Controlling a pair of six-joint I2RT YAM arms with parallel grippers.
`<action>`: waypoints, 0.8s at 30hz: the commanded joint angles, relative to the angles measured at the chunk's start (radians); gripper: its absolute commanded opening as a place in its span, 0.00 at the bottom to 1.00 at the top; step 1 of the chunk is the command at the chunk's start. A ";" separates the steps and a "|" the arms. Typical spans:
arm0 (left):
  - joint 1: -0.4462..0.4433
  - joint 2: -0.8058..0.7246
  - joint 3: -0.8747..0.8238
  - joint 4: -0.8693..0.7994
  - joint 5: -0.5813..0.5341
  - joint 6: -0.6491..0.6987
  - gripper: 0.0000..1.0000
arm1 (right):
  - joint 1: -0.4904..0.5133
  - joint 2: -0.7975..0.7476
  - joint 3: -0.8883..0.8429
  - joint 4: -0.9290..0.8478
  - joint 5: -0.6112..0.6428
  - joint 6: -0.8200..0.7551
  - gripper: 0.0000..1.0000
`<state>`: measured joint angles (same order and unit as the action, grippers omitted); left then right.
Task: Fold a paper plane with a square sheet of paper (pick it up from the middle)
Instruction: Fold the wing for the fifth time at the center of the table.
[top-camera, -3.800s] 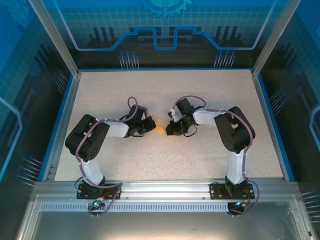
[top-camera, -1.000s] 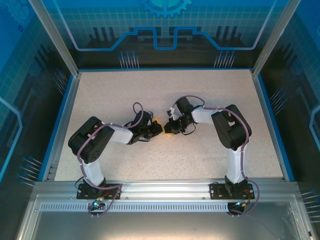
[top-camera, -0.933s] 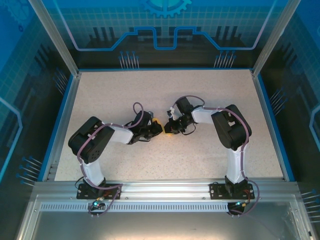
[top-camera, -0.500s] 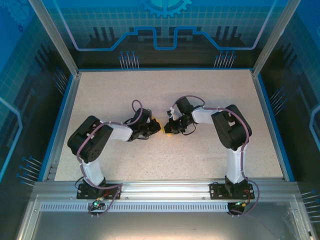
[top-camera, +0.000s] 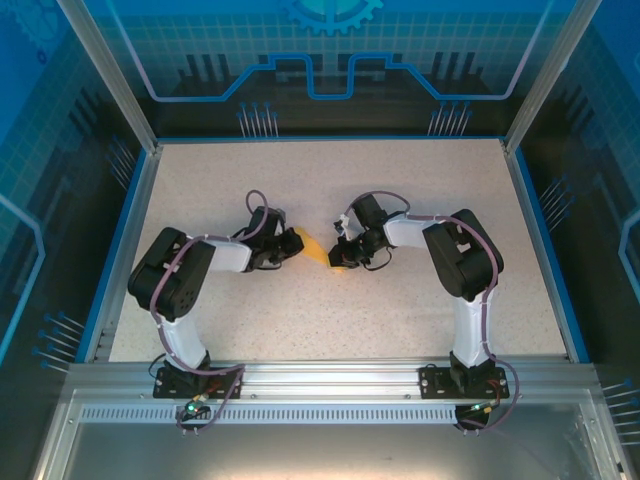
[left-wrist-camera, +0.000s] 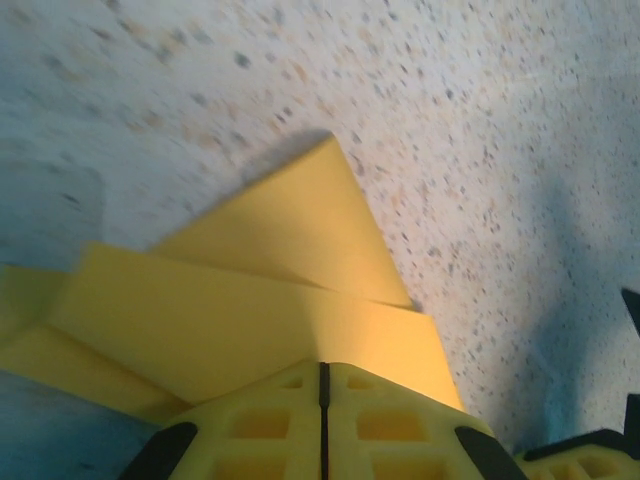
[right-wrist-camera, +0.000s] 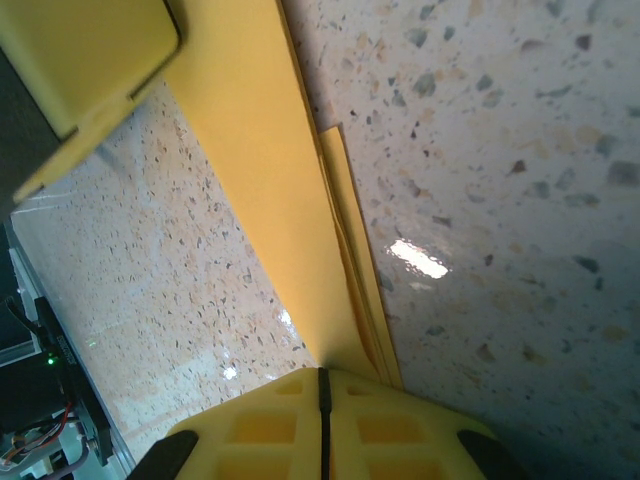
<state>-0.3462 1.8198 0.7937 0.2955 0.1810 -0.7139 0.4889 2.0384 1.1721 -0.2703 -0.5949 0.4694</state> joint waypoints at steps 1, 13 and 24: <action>0.058 0.020 0.013 -0.062 -0.048 0.062 0.10 | -0.012 0.075 -0.063 -0.124 0.133 -0.024 0.08; 0.172 -0.038 -0.007 -0.068 -0.068 0.058 0.10 | -0.012 0.077 -0.061 -0.121 0.132 -0.020 0.08; 0.102 -0.240 -0.026 -0.101 0.013 0.044 0.12 | -0.013 0.073 -0.063 -0.119 0.129 -0.017 0.08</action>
<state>-0.2047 1.6375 0.7895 0.2138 0.1638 -0.6743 0.4881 2.0384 1.1717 -0.2684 -0.5964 0.4698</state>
